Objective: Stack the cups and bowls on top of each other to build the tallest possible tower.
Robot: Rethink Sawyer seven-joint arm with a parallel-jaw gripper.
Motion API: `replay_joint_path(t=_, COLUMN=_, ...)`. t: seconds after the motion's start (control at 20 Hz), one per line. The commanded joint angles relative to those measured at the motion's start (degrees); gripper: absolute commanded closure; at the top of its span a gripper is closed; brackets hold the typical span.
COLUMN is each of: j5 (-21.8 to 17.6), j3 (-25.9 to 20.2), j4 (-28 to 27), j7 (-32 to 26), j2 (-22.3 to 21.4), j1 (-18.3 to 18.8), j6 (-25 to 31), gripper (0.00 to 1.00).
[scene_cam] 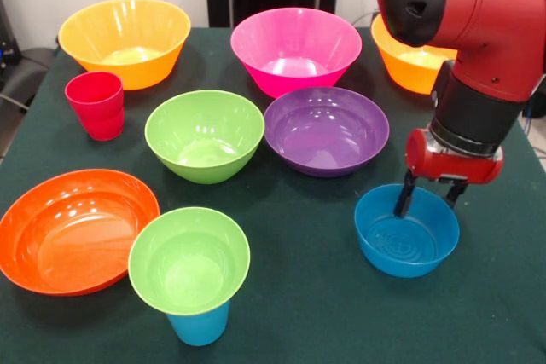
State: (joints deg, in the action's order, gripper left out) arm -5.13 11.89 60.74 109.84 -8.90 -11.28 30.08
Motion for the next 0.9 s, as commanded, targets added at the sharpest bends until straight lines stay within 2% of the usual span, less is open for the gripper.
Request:
replay_joint_path(t=0.05, j5=-1.1, j3=-2.4, j4=-5.5, j7=5.0, j2=6.1, j1=1.0, j6=-1.0, gripper=0.0)
replay_joint_path(t=0.5, j5=0.6, j3=-4.0, j4=-4.5, j7=6.7, j2=6.5, j1=0.5, j6=-3.1, gripper=0.0)
replay_joint_path(t=0.9, j5=2.1, j3=-4.8, j4=-4.5, j7=6.7, j2=6.1, j1=0.9, j6=-1.5, gripper=0.0)
